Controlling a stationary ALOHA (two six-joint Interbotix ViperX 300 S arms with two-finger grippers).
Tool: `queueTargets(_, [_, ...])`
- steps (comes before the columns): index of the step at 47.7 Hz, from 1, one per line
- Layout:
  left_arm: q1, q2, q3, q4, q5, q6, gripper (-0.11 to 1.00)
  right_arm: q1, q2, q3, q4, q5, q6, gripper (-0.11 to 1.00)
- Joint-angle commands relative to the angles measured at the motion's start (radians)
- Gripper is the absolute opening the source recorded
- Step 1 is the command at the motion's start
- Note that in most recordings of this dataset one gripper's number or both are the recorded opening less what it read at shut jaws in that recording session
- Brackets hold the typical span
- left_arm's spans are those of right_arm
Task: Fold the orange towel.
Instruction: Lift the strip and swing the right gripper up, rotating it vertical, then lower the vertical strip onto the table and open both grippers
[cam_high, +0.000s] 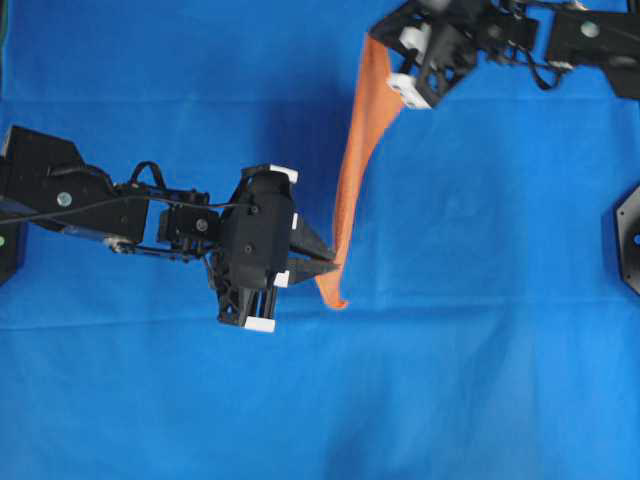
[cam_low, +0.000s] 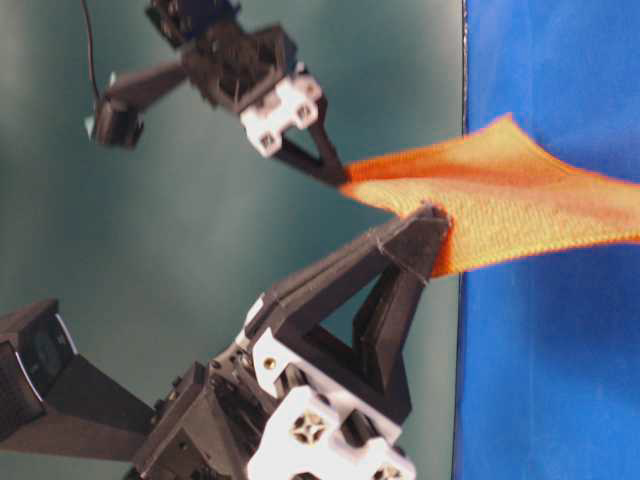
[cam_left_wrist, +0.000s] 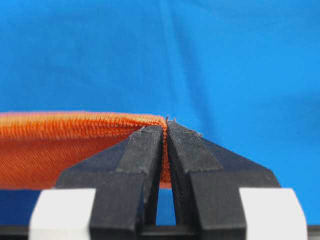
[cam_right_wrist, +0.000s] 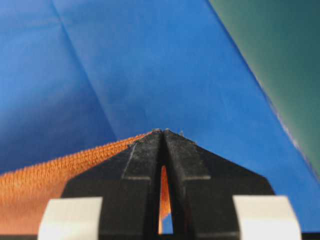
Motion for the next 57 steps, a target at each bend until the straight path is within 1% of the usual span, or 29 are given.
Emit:
queueTargets(1, [-0.043, -0.012, -0.026, 0.002, -0.011, 0.011, 0.02, -0.015, 0.006, -0.063, -0.014, -0.002, -0.005, 0.02])
queueTargets(7, [-0.043, -0.012, -0.023, 0.002, -0.011, 0.011, 0.01, -0.017, 0.018, -0.084, -0.017, -0.005, -0.009, 0.02])
queueTargets(12, [-0.043, -0.012, -0.025, 0.002, -0.011, 0.015, 0.02, -0.020, 0.018, -0.081, -0.017, -0.002, -0.011, 0.02])
queueTargets(18, [-0.043, -0.005, -0.035, 0.002, -0.015, 0.025, 0.02, -0.025, 0.008, -0.067, -0.017, 0.003, -0.011, 0.02])
queueTargets(23, [-0.043, 0.015, -0.058, 0.002, -0.041, 0.032, 0.02, -0.032, -0.015, -0.041, -0.018, 0.005, -0.009, 0.02])
queueTargets(28, [-0.043, 0.063, -0.112, 0.002, -0.072, 0.046, 0.01, -0.043, -0.060, 0.006, -0.018, 0.003, -0.008, 0.02])
queueTargets(40, [-0.051, 0.218, -0.290, 0.002, -0.074, 0.049, 0.02, -0.051, -0.181, 0.138, -0.017, 0.031, -0.002, 0.02])
queueTargets(45, [-0.055, 0.262, -0.325, 0.002, -0.077, 0.043, 0.02, -0.051, -0.213, 0.170, -0.017, 0.046, -0.008, 0.02])
queueTargets(51, [-0.063, 0.287, -0.333, 0.002, -0.080, 0.031, 0.01, -0.051, -0.219, 0.179, -0.017, 0.057, -0.009, 0.02])
queueTargets(57, [-0.075, 0.276, -0.302, 0.002, -0.086, 0.009, 0.01, -0.051, -0.204, 0.175, -0.015, 0.046, -0.008, 0.02])
